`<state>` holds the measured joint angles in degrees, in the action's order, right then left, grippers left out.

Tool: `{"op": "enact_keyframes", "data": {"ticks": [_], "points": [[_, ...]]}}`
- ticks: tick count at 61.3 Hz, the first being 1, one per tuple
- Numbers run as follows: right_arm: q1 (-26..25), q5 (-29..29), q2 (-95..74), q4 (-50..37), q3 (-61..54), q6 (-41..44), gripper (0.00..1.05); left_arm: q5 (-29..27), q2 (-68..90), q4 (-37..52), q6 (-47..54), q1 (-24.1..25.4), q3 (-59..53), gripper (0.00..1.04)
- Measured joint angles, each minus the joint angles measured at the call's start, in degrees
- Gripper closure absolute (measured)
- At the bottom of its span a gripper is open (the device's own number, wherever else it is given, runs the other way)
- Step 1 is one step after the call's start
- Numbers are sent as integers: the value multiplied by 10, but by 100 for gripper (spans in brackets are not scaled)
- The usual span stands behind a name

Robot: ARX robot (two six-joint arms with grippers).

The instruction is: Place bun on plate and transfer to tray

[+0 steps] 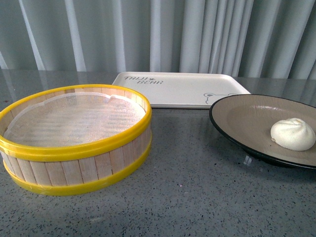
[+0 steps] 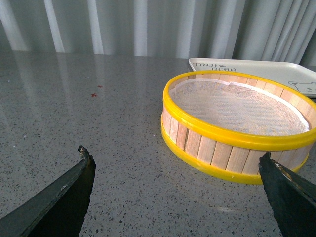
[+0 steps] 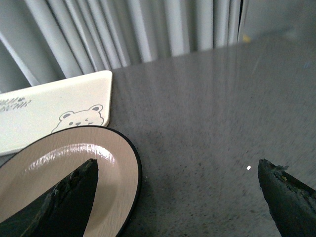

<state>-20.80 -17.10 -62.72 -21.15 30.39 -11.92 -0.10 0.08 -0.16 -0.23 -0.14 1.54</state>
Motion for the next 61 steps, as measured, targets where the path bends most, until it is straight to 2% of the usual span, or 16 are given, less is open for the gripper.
{"op": "enact_keyframes", "data": {"ticks": [15, 26, 42, 59, 61], "points": [[11, -59, -152, 23, 71, -241, 9, 0, 0, 0, 0, 0, 0, 7], [27, -92, -214, 13, 100, -364, 9, 0, 0, 0, 0, 0, 0, 7], [52, -103, -264, 7, 122, -454, 9, 0, 0, 0, 0, 0, 0, 7], [85, -106, -299, -4, 122, -508, 9, 0, 0, 0, 0, 0, 0, 7], [86, -106, -303, -5, 122, -514, 13, 0, 0, 0, 0, 0, 0, 7]]}}
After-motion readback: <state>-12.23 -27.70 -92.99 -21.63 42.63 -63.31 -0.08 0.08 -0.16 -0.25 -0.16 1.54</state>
